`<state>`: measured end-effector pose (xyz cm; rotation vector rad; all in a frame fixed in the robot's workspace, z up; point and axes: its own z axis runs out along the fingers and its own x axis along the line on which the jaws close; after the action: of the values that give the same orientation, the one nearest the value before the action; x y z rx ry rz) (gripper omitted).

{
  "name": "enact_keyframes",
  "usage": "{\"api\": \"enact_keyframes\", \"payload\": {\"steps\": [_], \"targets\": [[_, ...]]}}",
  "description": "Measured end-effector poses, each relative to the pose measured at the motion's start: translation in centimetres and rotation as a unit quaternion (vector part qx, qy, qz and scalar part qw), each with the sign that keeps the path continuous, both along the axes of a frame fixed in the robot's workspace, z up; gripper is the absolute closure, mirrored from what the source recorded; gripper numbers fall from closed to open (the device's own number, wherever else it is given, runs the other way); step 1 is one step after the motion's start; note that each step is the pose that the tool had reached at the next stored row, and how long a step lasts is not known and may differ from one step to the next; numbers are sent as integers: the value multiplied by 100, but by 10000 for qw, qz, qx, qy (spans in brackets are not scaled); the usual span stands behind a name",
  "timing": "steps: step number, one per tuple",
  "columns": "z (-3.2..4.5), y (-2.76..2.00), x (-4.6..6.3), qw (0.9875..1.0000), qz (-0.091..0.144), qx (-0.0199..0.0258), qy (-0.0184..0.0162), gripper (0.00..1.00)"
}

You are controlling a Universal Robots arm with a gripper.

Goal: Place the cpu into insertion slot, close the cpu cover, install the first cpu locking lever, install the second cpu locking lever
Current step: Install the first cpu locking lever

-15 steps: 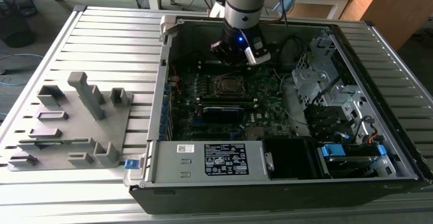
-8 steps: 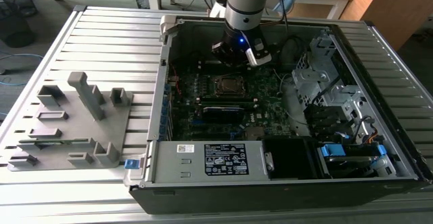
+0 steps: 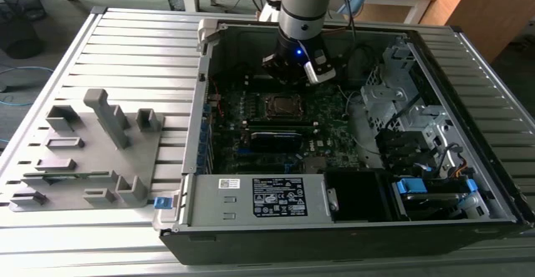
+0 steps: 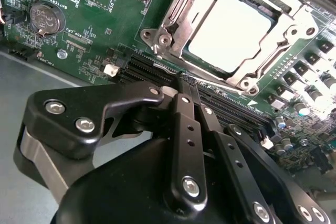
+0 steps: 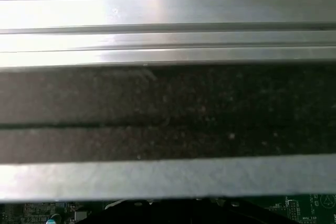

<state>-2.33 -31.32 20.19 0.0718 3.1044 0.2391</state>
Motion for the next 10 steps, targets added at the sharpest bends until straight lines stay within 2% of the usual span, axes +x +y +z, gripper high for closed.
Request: {"api": "enact_keyframes", "payload": {"steps": [10], "targets": [[-43, 2, 10, 10000, 1, -49, -1, 89]]}}
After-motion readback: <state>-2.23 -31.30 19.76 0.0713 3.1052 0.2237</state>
